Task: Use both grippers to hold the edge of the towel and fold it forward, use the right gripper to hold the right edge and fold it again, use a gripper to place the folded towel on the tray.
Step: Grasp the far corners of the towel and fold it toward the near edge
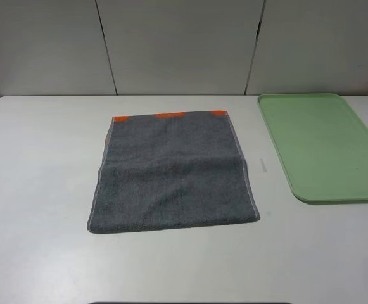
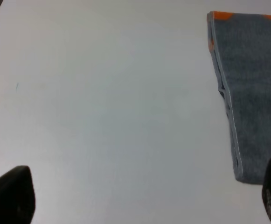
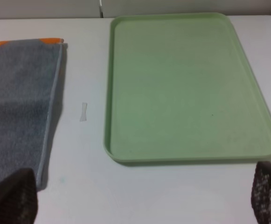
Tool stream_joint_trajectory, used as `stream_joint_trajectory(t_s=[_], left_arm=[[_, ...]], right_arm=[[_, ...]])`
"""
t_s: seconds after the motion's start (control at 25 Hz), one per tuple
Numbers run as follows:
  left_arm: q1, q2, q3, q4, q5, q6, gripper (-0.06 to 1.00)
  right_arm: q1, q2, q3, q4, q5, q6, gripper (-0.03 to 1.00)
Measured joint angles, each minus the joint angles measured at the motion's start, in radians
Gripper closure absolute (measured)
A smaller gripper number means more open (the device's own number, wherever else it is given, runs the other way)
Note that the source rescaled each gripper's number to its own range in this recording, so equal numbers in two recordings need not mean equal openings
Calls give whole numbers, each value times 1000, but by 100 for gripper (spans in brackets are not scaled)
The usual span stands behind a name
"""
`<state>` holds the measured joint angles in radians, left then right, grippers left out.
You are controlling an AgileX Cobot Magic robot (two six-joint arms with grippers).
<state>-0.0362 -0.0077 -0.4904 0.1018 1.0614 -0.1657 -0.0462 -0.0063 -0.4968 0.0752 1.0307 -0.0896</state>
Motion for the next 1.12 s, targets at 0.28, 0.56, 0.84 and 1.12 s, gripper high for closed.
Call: stream_joint_trajectory(t_s=[0.28,0.56,0.84,1.12], left_arm=[[0,0,0,2,0,0,-2],[0,-1,-30,2,-10,0,-2],[0,-1,-47,2,-12,0,-1],[0,220,-168,2,-16,50,-1]], right_arm=[[0,60,-18,45,1,0,-3],[0,271,-78,75,-3,0,-3],[0,472,-142,144,-55,-42,-3],[0,622,-191,238,-90,-178,-3]])
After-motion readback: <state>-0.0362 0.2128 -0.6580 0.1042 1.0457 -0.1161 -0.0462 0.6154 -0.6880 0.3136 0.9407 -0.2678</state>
